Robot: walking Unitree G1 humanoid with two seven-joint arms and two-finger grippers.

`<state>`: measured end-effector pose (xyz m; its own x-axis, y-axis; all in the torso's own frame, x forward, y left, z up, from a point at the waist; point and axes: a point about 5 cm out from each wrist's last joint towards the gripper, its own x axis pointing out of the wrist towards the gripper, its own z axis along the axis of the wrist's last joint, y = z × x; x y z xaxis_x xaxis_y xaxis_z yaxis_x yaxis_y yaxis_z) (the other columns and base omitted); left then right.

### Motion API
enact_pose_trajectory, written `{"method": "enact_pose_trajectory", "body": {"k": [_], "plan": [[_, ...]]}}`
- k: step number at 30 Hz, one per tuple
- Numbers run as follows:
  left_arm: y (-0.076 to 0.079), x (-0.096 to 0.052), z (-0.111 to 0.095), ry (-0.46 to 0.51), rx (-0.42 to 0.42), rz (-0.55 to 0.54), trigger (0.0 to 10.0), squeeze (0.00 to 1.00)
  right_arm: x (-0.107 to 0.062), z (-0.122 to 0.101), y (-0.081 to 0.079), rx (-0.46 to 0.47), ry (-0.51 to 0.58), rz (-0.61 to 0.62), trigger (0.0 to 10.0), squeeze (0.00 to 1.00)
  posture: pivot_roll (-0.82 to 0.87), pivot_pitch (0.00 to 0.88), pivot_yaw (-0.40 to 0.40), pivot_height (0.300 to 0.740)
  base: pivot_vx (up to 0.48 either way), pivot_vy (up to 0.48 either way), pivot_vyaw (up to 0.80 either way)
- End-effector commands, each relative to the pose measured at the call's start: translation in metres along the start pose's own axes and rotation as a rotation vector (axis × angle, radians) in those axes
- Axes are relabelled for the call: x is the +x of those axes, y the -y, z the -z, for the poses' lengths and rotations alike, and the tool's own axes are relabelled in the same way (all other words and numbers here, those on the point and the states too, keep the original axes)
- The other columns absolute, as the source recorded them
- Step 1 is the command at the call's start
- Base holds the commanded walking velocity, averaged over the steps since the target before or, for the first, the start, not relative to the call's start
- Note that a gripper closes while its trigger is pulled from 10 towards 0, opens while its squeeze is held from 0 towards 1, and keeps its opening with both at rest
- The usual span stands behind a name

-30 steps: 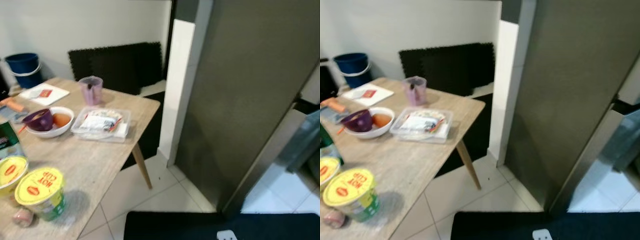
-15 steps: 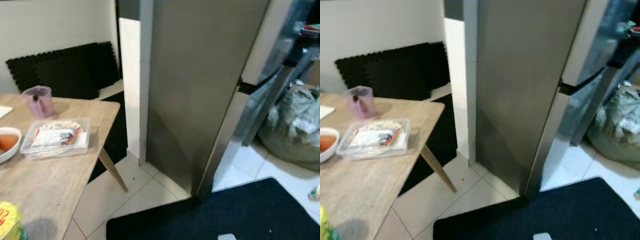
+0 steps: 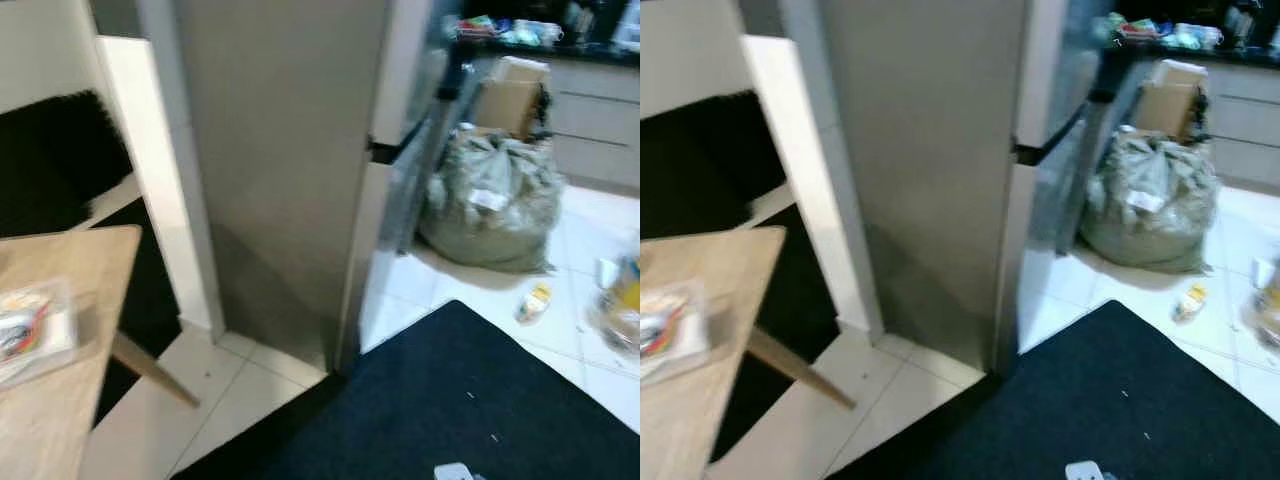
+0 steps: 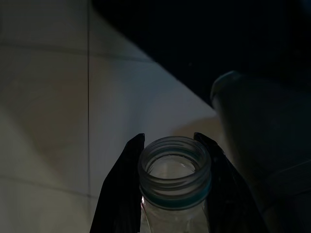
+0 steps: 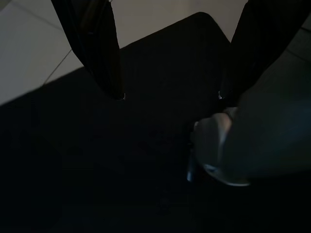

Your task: Restocking fridge

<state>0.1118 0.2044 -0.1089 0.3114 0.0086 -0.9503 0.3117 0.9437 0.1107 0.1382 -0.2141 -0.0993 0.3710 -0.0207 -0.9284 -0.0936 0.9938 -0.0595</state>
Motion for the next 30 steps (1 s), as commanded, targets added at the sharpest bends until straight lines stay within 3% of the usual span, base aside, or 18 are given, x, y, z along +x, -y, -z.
{"method": "enact_pose_trajectory", "body": {"k": [1, 11, 30], "plan": [[0.0028, 0.0003, 0.0006, -0.004, 0.008, 0.009, 10.0, 0.00, -0.0001, -0.0012, 0.0011, 0.005, 0.005, 0.003, 10.0, 0.00, -0.03, 0.000, 0.007, 0.740, 0.000, 0.000, -0.79], [0.0044, 0.0005, 0.0007, -0.004, 0.006, 0.011, 10.0, 0.00, -0.0001, -0.0008, 0.0007, 0.018, 0.007, -0.001, 10.0, 0.00, -0.02, 0.000, 0.005, 0.740, 0.000, 0.000, -0.77], [0.0039, 0.0004, 0.0015, -0.014, 0.018, 0.014, 10.0, 0.00, 0.0001, -0.0032, -0.0005, 0.018, 0.021, -0.009, 10.0, 0.00, -0.02, 0.000, 0.004, 0.740, 0.000, 0.000, 0.00]]}}
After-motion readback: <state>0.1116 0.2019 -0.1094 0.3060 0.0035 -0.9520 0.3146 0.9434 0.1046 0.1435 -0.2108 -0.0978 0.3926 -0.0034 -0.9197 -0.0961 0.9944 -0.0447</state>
